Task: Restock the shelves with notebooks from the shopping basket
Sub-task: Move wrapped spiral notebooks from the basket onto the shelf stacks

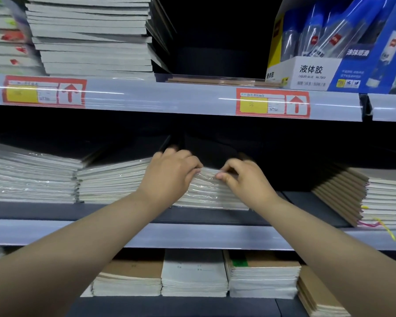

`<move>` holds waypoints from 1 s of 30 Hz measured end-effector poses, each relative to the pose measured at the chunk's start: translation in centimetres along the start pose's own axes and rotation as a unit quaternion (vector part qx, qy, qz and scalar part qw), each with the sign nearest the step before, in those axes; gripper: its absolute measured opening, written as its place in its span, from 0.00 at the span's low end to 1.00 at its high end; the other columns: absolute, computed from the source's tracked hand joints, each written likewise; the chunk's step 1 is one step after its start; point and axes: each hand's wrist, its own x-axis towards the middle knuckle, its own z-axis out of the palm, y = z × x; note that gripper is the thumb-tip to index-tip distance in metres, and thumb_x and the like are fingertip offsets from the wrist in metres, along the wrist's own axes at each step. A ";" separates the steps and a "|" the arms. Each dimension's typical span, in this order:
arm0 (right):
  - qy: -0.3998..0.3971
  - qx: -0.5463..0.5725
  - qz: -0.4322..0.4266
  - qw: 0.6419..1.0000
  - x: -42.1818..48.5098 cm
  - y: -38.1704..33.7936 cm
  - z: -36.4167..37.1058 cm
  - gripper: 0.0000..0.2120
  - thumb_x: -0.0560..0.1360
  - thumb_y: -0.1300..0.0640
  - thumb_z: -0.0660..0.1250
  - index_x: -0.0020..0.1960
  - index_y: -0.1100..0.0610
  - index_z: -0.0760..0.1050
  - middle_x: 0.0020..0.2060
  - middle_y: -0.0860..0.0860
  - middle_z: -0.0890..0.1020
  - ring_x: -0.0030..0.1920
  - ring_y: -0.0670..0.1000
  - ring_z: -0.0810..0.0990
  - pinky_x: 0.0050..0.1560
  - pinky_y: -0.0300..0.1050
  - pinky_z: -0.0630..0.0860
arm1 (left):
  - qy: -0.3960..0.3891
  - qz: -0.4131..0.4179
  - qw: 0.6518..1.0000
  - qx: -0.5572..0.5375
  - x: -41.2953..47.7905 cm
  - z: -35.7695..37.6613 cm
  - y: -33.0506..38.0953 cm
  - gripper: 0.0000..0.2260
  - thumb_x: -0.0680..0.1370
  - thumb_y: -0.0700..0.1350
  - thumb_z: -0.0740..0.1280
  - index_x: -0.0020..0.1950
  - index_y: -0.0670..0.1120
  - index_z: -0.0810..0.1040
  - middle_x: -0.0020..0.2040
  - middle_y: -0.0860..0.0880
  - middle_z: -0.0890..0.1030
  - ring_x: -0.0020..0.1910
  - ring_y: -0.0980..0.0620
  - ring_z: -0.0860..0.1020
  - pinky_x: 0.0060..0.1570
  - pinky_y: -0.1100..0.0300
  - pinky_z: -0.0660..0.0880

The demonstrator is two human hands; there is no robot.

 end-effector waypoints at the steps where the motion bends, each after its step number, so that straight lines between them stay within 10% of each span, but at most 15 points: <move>1: 0.008 0.006 -0.001 1.000 0.2 0.0 0.1 0.13 0.74 0.46 0.69 0.46 0.56 0.79 0.41 0.52 0.81 0.45 0.50 0.76 0.46 0.44 0.70 | -0.007 -0.014 1.000 0.003 0.2 0.3 -0.2 0.07 0.79 0.50 0.65 0.52 0.52 0.82 0.47 0.52 0.81 0.47 0.44 0.76 0.44 0.55 0.61; 11: 0.042 -0.001 0.023 0.999 0.1 -0.4 0.9 0.13 0.74 0.46 0.70 0.46 0.56 0.79 0.40 0.51 0.80 0.45 0.50 0.74 0.44 0.44 0.68 | -0.023 -0.044 0.999 -0.006 0.4 1.0 -0.8 0.09 0.80 0.53 0.63 0.54 0.54 0.81 0.47 0.52 0.81 0.49 0.45 0.76 0.44 0.56 0.61; 21: 0.021 -0.060 0.038 0.997 -3.6 -1.9 1.4 0.24 0.79 0.43 0.59 0.72 0.50 0.65 0.65 0.49 0.70 0.65 0.50 0.64 0.65 0.42 0.59 | -0.100 -0.044 0.990 -0.085 -1.0 -0.2 -0.5 0.19 0.81 0.55 0.58 0.73 0.55 0.69 0.69 0.53 0.72 0.68 0.53 0.68 0.67 0.56 0.58; 27: 0.009 0.029 0.088 0.996 -6.2 -3.5 1.0 0.28 0.78 0.39 0.56 0.77 0.41 0.55 0.77 0.47 0.57 0.76 0.46 0.49 0.70 0.41 0.47 | -0.065 -0.231 0.836 -0.493 -3.5 -2.5 1.1 0.19 0.81 0.59 0.55 0.71 0.60 0.69 0.70 0.55 0.71 0.68 0.51 0.71 0.68 0.48 0.69; 30: 0.007 0.065 0.119 0.991 -7.7 -4.9 1.1 0.31 0.76 0.33 0.54 0.77 0.40 0.55 0.78 0.45 0.53 0.76 0.45 0.46 0.72 0.44 0.46 | -0.055 -0.280 0.782 -0.555 -4.6 -3.5 1.3 0.18 0.81 0.60 0.52 0.69 0.61 0.70 0.68 0.58 0.73 0.66 0.58 0.72 0.65 0.61 0.68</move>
